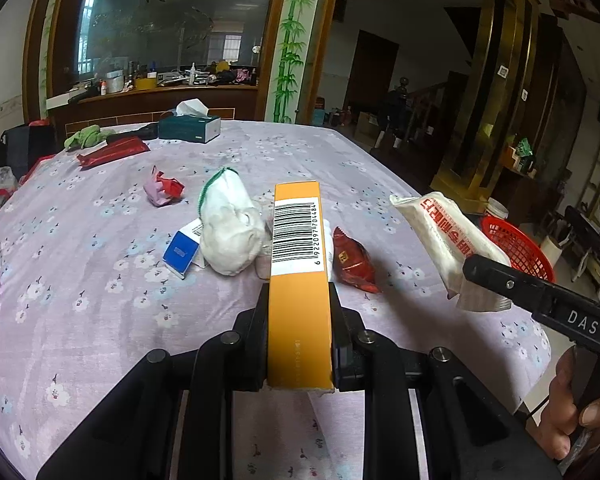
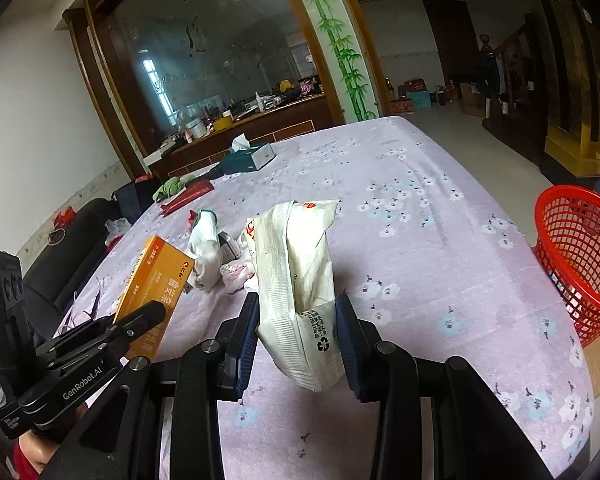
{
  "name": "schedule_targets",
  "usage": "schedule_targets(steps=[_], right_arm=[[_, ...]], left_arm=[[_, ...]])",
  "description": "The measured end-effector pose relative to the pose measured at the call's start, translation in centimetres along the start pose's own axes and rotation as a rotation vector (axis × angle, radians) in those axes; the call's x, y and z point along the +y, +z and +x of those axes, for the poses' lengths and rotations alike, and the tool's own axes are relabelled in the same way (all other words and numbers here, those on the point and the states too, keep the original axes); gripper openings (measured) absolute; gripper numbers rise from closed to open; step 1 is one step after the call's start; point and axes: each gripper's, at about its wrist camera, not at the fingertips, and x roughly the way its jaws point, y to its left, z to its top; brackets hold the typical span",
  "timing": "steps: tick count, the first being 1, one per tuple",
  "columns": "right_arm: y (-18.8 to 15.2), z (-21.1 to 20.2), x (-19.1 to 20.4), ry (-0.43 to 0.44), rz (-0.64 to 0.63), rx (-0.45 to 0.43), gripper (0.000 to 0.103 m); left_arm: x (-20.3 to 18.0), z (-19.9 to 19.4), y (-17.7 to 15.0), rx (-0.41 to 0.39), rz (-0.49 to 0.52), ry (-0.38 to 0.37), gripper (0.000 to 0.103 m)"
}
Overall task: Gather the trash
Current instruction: 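Lift the orange box and white bag off the table with both tools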
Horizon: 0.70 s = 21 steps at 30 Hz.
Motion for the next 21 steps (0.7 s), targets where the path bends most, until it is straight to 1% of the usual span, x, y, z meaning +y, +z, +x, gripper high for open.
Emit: schedule_targets(steps=[10, 16, 21], right_arm=[[0.1, -0.1, -0.2, -0.01, 0.01, 0.004, 0.04], [0.2, 0.4, -0.4, -0.01, 0.017, 0.012, 0.04], [0.2, 0.4, -0.3, -0.007, 0.019, 0.013, 0.04]], left_arm=[[-0.3, 0.1, 0.1, 0.007, 0.008, -0.013, 0.022], [0.2, 0.5, -0.2, 0.02, -0.006, -0.021, 0.022], [0.8, 0.0, -0.2, 0.009, -0.024, -0.016, 0.022]])
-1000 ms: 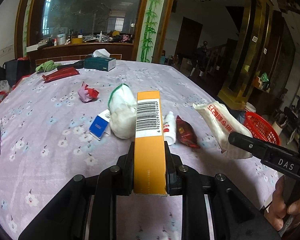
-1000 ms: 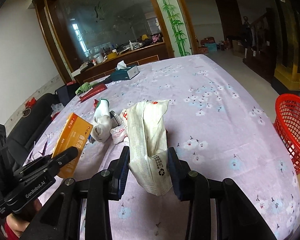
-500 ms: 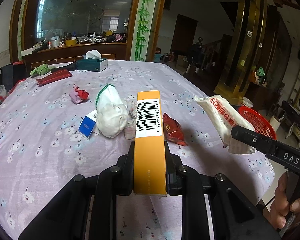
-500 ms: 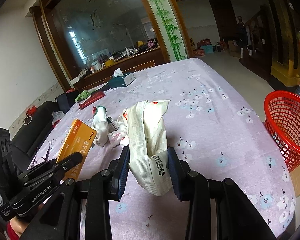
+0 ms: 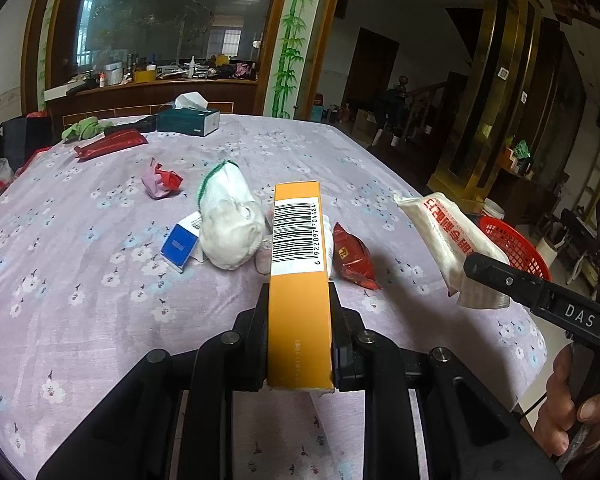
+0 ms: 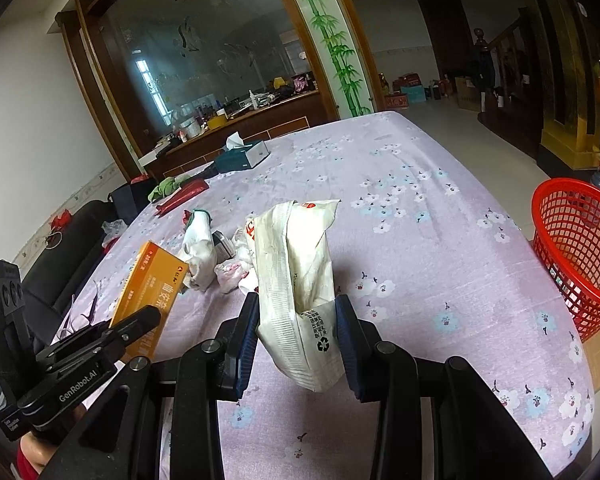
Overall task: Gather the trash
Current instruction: 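Lift the orange box and white bag off the table with both tools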
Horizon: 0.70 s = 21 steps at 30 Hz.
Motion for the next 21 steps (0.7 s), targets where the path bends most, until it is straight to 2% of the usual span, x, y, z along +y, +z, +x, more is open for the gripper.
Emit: schedule_targets(steps=[21], right_arm=[[-0.7, -0.2, 1.0, 0.014, -0.015, 0.017, 0.04]], left_arm=[[-0.7, -0.9, -0.6, 0.01, -0.01, -0.008, 0.022]])
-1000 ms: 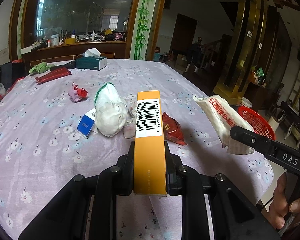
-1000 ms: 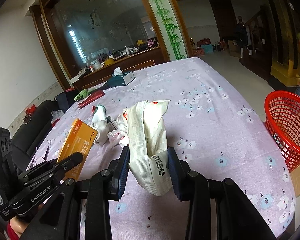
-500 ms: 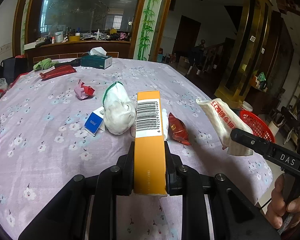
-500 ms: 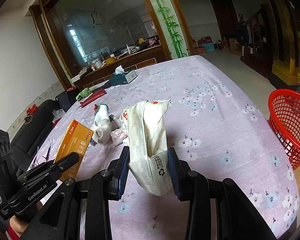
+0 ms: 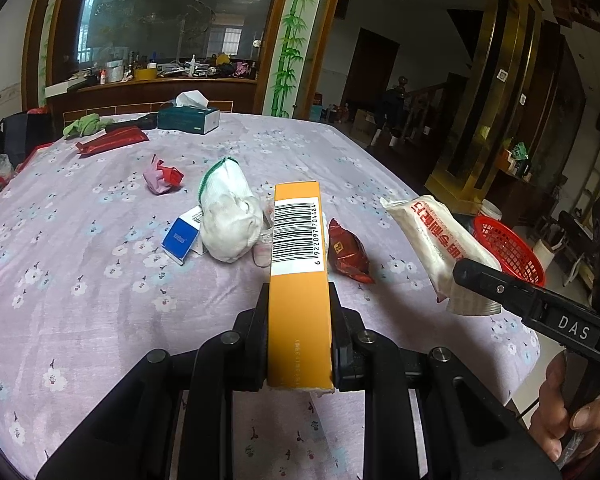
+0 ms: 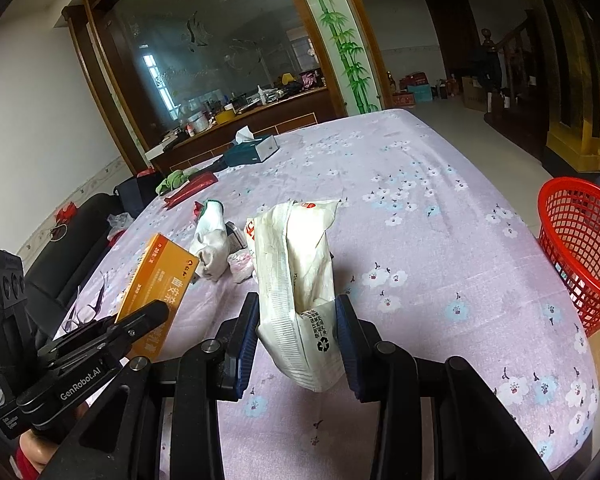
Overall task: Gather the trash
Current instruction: 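Lift the orange box and white bag off the table with both tools, then carry both items to the red wastebasket and open both tools over it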
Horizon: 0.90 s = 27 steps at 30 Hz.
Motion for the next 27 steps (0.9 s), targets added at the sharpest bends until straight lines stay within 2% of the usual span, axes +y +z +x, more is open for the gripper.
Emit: schedule_targets(steps=[7, 11, 17, 27], right_arm=[[0.2, -0.6, -1.2, -0.014, 0.034, -0.008, 0.04], [0.7, -2.1, -3.4, -0.04, 0.083, -0.033, 0.04], [1.5, -5.5, -8.7, -0.109, 0.189, -0.093, 0.04], [2.1, -11.2, -17.6, -0.235, 0.336, -0.183, 0.041]], left_arm=[[-1.3, 1.2, 0.6, 0.024, 0.013, -0.027, 0.022], [-3.3, 2.0, 1.5, 0.038, 0.041, -0.081, 0.022], [-8.1, 3.4, 2.9, 0.067, 0.121, -0.177, 0.022], [-17.2, 7.2, 5.3, 0.149, 0.196, -0.346, 0.022]])
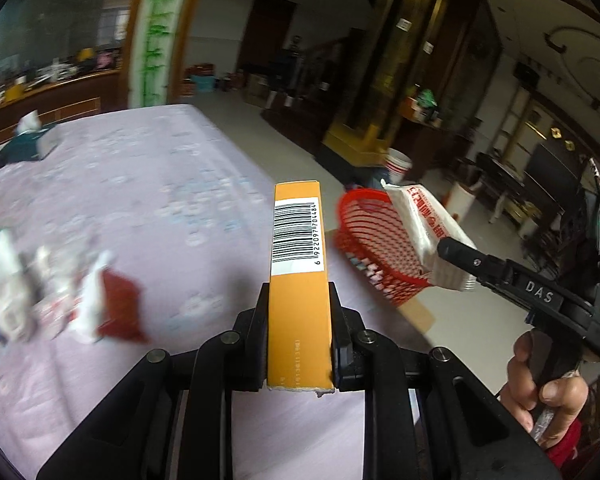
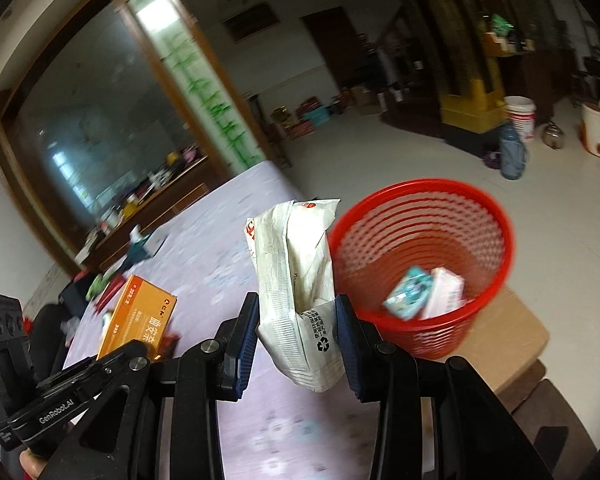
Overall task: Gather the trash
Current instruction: 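Carry both items to the red wastebasket and open both tools over it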
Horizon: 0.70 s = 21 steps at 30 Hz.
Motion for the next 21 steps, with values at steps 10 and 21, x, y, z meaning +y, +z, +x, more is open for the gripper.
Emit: schedule_targets(steps=[10, 21], right_arm=[[3.6, 0.5, -6.9, -0.072, 0.123, -0.031, 0.041], [6.0, 1.7, -9.4, -0.117, 0.119, -0.06, 0.055]], left_arm=[[-7.0, 8.3, 4.4, 0.071, 0.029, -0.154, 0.022], [-9.0, 12.7, 6.4, 0.078, 0.003, -0.138, 0.047]])
